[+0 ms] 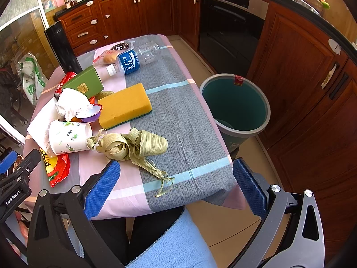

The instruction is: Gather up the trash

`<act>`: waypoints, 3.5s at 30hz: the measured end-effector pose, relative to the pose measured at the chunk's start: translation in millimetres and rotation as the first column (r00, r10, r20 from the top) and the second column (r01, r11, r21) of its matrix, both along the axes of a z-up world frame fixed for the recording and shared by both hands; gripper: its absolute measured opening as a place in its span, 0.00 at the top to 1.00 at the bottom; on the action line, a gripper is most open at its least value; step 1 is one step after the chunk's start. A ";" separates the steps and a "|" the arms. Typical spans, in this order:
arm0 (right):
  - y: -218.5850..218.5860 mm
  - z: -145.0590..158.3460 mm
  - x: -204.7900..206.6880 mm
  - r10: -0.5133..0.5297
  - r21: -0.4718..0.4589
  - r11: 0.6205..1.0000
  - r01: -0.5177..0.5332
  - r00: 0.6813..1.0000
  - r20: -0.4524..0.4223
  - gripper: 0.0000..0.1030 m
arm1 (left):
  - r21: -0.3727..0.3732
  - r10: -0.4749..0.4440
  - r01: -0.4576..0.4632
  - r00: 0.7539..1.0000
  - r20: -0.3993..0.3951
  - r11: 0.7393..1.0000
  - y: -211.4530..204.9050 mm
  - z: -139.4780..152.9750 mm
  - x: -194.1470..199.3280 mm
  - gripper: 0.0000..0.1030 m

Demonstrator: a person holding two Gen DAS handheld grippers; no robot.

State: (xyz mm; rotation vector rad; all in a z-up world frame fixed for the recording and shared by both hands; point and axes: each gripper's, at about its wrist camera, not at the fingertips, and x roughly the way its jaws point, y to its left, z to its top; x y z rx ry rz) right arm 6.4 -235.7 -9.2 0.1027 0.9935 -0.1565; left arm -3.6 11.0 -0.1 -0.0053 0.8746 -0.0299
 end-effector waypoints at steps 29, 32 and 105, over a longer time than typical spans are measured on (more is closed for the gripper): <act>2.4 -62.2 42.1 0.066 0.088 0.994 -0.061 0.996 -0.058 0.06 | -0.024 -0.172 0.171 0.982 -0.074 0.985 20.2 -40.5 33.8 0.03; 2.0 -77.1 58.7 0.082 0.128 0.989 -0.070 0.993 -0.086 0.06 | -0.024 -0.183 0.182 0.979 -0.085 0.983 25.0 -41.5 39.2 0.03; -267.1 -76.0 130.7 -0.291 0.168 0.938 0.303 0.952 -0.091 0.75 | -0.195 -0.723 0.703 0.615 -0.315 0.684 -364.3 -94.0 182.1 0.78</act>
